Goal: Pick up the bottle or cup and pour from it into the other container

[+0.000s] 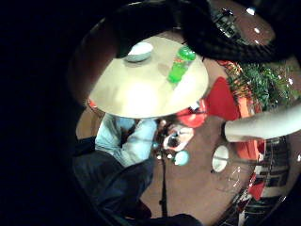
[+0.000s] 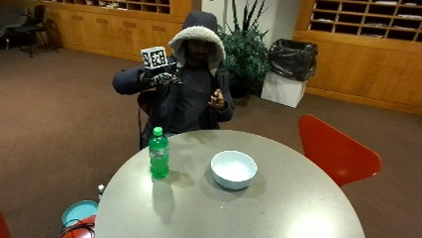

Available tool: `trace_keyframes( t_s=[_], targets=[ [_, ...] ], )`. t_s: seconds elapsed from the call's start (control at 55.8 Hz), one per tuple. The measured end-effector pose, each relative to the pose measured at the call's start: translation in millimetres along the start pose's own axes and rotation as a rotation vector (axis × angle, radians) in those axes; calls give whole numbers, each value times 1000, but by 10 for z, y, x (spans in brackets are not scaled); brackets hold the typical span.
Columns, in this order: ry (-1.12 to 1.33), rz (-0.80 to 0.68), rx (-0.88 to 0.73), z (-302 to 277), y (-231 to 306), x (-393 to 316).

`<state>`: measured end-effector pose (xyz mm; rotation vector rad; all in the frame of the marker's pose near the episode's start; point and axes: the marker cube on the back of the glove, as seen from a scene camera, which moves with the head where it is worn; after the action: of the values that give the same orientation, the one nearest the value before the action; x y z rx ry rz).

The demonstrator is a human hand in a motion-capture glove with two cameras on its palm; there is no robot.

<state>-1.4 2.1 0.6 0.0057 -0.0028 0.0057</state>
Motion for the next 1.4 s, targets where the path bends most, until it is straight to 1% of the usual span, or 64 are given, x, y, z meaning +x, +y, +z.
trace_keyframes(
  t_s=[0.143, 0.215, 0.251, 0.269, 0.305, 0.323, 0.377, 0.412, 0.466, 0.538, 0.628, 0.664, 0.699, 0.735, 0.825, 0.843, 0.879, 0.915, 0.95, 1.004, 1.058, 1.076, 1.13, 1.166, 1.219, 1.291, 1.309, 1.327, 1.363, 1.399],
  targets=[
    [8, 42, -3, -10, -22, 32],
    [19, 177, 53, 10, -92, 42],
    [25, 184, 49, 11, -91, 68],
    [28, 213, 56, 11, -117, 86],
    [33, 312, 93, 14, -210, 132],
    [34, 310, 94, 11, -226, 168],
    [28, 125, 13, -16, -132, 300],
    [22, 72, -14, -29, -124, 381],
    [17, 94, 1, -25, -148, 483],
    [19, 221, 57, 4, -192, 614],
    [6, 166, 15, 11, -216, 861],
    [4, 185, 65, 31, -323, 973],
    [2, 251, 143, 60, -446, 1069],
    [-4, 292, 175, 83, -505, 1153],
    [-51, 201, 1, 97, -398, 1358],
    [-57, 188, 2, 112, -421, 1410],
    [-66, 195, 57, 165, -510, 1511],
    [-81, 256, 118, 229, -601, 1588],
    [-106, 300, 114, 282, -637, 1658],
    [-140, 256, 81, 371, -668, 1795],
    [-155, 173, 176, 520, -826, 1980],
    [-162, 176, 200, 568, -883, 2031],
    [-198, 282, 186, 681, -985, 2119],
    [-219, 285, 182, 756, -1045, 2188],
    [-251, 243, 194, 894, -1167, 2312],
    [-298, 72, 330, 1133, -1425, 2497],
    [-325, 73, 336, 1182, -1465, 2511],
    [-366, 121, 315, 1221, -1495, 2501],
    [-465, 285, 234, 1278, -1557, 2447],
    [-536, 382, 184, 1326, -1652, 2417]
  ],
)
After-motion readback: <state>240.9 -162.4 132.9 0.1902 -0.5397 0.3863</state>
